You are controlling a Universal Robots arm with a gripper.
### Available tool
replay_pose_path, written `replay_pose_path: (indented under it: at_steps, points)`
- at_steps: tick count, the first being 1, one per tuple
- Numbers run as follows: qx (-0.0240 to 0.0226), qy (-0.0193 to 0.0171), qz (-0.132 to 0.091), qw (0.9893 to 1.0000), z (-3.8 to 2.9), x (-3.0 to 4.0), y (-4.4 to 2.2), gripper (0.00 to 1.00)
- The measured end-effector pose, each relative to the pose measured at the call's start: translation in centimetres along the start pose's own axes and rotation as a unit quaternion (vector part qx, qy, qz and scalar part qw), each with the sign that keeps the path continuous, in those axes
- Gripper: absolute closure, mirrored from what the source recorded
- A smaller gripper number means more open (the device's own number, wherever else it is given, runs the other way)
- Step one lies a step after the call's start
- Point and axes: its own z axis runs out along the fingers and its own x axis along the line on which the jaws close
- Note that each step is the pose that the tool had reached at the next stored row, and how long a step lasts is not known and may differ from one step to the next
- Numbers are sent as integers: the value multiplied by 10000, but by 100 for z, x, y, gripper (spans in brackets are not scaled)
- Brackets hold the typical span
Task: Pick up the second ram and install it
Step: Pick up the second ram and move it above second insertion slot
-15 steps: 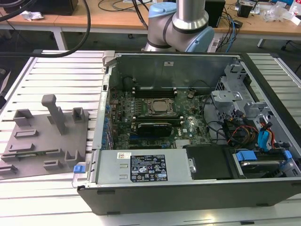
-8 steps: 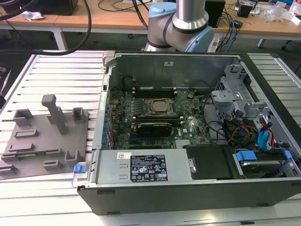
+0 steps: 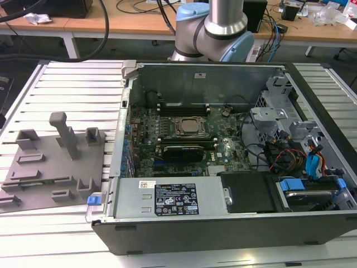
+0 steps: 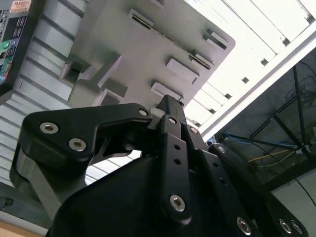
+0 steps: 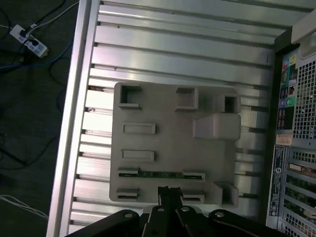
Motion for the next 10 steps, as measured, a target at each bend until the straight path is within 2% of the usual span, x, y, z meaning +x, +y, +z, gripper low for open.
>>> replay_pose_path:
  at_steps: [4, 6, 8, 10]
  points:
    - [-7, 13, -304, 9995, 0, 0, 0, 89]
    - [-12, 23, -515, 9987, 0, 0, 0, 89]
    - [-14, 26, -600, 9982, 0, 0, 0, 89]
    - [-19, 35, -801, 9968, 0, 0, 0, 89]
